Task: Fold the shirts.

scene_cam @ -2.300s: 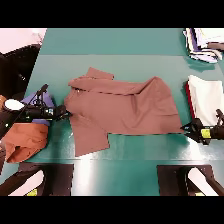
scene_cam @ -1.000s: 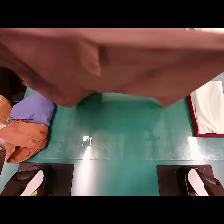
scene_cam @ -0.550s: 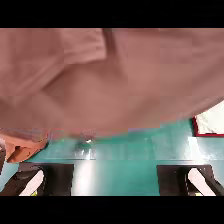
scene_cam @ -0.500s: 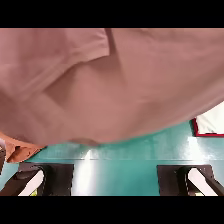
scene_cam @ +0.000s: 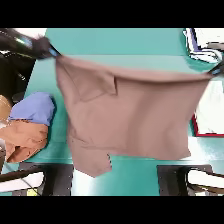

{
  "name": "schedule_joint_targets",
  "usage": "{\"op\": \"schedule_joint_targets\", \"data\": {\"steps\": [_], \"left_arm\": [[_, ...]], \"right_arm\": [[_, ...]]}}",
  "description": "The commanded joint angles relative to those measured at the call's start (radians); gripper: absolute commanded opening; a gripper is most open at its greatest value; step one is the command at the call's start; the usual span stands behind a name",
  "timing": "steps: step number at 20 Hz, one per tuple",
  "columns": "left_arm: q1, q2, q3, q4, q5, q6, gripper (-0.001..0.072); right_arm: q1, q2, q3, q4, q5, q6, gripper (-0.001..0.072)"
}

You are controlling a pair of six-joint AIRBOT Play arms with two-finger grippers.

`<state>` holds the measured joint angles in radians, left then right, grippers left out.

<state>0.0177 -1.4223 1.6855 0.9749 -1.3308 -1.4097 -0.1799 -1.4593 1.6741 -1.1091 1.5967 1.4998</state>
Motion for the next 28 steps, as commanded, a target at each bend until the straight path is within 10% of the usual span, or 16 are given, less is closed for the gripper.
{"op": "schedule_joint_targets", "data": {"steps": [1,8,17,24,25,26,28], "left_arm": [[-0.005,-0.227,-0.032,0.037,0.087,0.012,0.0031],[0.003,-0.288,0.031,0.026,0.414,0.016,0.0032],[0.054,-0.289,0.097,0.068,0.070,0.077,0.0031],[0.018,-0.289,-0.189,0.144,0.067,0.018,0.0034],[0.021,-0.289,-0.212,0.154,0.066,-0.006,0.0147],[0.020,-0.288,-0.217,0.162,0.053,-0.014,0.0399],[0.020,-0.258,-0.216,0.179,0.002,-0.023,0.0469]], "right_arm": [[0.088,-0.215,-0.028,-0.037,-0.106,0.000,0.0015],[0.124,-0.421,0.323,-0.034,-0.241,-0.003,0.0015],[0.135,-0.268,0.102,-0.046,-0.249,-0.069,0.0015],[0.183,-0.189,-0.229,-0.036,-0.373,-0.069,0.0017],[0.182,-0.183,-0.243,-0.035,-0.372,-0.069,0.0081],[0.180,-0.173,-0.249,-0.037,-0.357,-0.069,0.0377],[0.163,-0.136,-0.249,-0.039,-0.314,-0.069,0.0512]]}}
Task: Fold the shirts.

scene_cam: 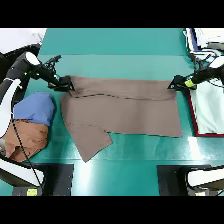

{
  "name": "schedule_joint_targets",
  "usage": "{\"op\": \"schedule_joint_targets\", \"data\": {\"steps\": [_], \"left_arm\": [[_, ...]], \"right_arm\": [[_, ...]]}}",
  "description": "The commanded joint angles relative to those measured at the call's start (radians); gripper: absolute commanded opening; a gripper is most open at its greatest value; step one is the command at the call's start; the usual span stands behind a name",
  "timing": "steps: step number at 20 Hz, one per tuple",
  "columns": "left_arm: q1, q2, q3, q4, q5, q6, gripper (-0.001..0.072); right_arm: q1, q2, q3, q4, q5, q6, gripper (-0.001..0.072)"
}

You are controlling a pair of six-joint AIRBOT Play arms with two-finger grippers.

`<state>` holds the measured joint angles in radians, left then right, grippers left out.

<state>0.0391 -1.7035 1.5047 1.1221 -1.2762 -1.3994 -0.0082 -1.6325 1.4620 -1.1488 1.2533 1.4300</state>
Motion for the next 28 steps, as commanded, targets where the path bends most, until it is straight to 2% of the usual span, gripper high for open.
{"op": "schedule_joint_targets", "data": {"steps": [1,4,6,12,17,20,23,24,25,26,28], "left_arm": [[-0.001,0.055,-0.041,0.045,-0.068,-0.033,0.0469],[-0.001,0.228,-0.171,0.109,-0.069,-0.038,0.0469],[-0.001,0.370,-0.349,0.119,-0.063,-0.055,0.0469],[-0.010,0.720,-0.875,0.023,-0.004,-0.105,0.0469],[-0.010,0.782,-1.048,-0.111,0.113,-0.099,0.0468],[-0.011,0.782,-1.086,-0.216,0.215,-0.061,0.0468],[-0.011,0.782,-1.114,-0.272,0.257,-0.029,0.0466],[-0.010,0.782,-1.117,-0.270,0.265,-0.032,0.0423],[-0.010,0.782,-1.117,-0.272,0.273,-0.031,0.0199],[-0.010,0.782,-1.116,-0.282,0.275,-0.017,0.0038],[-0.010,0.787,-1.109,-0.297,0.262,-0.006,0.0030]], "right_arm": [[-0.024,0.068,-0.037,-0.006,0.060,0.001,0.0512],[-0.078,0.177,-0.037,-0.006,0.169,0.001,0.0511],[-0.095,0.241,-0.037,-0.004,0.208,0.001,0.0510],[-0.060,0.327,-0.037,-0.003,0.187,0.001,0.0509],[-0.032,0.325,-0.037,-0.003,0.188,0.001,0.0509],[-0.033,0.325,-0.037,-0.002,0.199,0.001,0.0509],[-0.033,0.325,-0.037,-0.002,0.220,0.001,0.0508],[-0.033,0.325,-0.037,-0.002,0.227,0.001,0.0508],[-0.034,0.325,-0.037,-0.003,0.240,0.001,0.0507],[-0.044,0.325,-0.039,-0.004,0.259,0.001,0.0507],[-0.082,0.348,-0.099,-0.005,0.275,0.000,0.0507]]}}
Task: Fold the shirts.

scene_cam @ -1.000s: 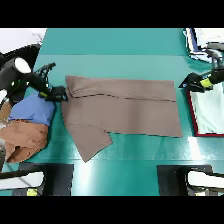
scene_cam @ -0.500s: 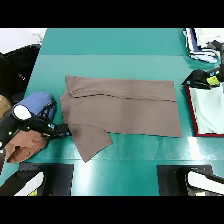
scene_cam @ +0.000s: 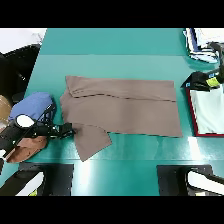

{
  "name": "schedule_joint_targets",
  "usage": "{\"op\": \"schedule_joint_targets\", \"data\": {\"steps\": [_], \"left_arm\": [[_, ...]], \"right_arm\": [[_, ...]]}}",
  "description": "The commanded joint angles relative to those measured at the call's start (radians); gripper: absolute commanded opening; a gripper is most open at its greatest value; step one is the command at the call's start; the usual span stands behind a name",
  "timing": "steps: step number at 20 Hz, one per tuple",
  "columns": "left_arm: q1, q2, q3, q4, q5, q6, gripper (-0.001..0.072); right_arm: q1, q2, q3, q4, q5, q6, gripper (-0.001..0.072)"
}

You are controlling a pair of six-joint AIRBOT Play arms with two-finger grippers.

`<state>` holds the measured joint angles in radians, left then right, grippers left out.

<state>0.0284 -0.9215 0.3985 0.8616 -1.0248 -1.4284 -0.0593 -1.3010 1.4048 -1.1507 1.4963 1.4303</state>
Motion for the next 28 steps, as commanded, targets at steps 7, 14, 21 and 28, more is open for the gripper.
{"op": "schedule_joint_targets", "data": {"steps": [7,14,21,28], "left_arm": [[0.000,0.007,0.090,-0.032,-0.031,0.041,0.0030],[0.000,0.007,0.094,-0.033,-0.032,0.040,0.0031],[0.000,0.008,0.094,0.005,-0.095,0.040,0.0030],[0.000,0.161,0.094,0.109,-0.183,-0.052,0.0028]], "right_arm": [[-0.398,0.154,-0.644,-0.029,0.018,0.000,0.0509],[-0.410,0.136,-0.862,0.023,-0.162,0.000,0.0476],[-0.261,0.160,-0.862,0.128,-0.319,-0.003,0.0242],[-0.262,0.361,-0.862,0.046,-0.225,-0.029,0.0017]]}}
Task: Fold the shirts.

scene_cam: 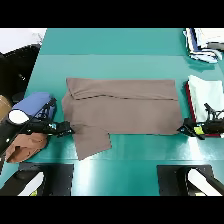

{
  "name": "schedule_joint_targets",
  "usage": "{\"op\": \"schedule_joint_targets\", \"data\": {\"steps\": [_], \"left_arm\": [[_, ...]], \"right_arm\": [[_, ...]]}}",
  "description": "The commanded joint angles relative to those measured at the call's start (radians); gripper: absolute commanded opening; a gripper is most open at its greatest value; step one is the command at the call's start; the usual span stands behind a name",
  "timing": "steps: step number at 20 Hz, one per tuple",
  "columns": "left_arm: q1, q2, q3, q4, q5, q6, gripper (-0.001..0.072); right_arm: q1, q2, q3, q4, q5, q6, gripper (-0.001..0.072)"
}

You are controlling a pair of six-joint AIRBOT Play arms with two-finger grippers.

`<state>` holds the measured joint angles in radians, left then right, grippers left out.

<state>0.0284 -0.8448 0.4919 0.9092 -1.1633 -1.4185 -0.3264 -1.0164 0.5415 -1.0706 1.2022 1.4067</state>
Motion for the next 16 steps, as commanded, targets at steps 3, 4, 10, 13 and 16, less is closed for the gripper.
{"op": "schedule_joint_targets", "data": {"steps": [3,4,10,13,16], "left_arm": [[0.000,0.240,0.001,0.109,-0.247,-0.130,0.0029],[0.000,0.284,0.001,0.101,-0.311,-0.155,0.0029],[0.000,0.315,0.148,0.090,-0.273,-0.187,0.0029],[0.000,0.170,0.220,0.128,-0.110,-0.108,0.0029],[0.000,-0.033,0.312,0.131,0.022,-0.045,0.0030]], "right_arm": [[0.005,0.193,0.001,-0.105,0.232,-0.005,0.0017],[0.005,0.241,0.001,-0.131,0.292,-0.005,0.0016],[0.063,0.348,0.141,-0.212,0.352,0.017,0.0014],[0.181,0.189,0.265,-0.213,0.270,0.018,0.0014],[0.274,-0.039,0.407,-0.202,0.157,0.034,0.0014]]}}
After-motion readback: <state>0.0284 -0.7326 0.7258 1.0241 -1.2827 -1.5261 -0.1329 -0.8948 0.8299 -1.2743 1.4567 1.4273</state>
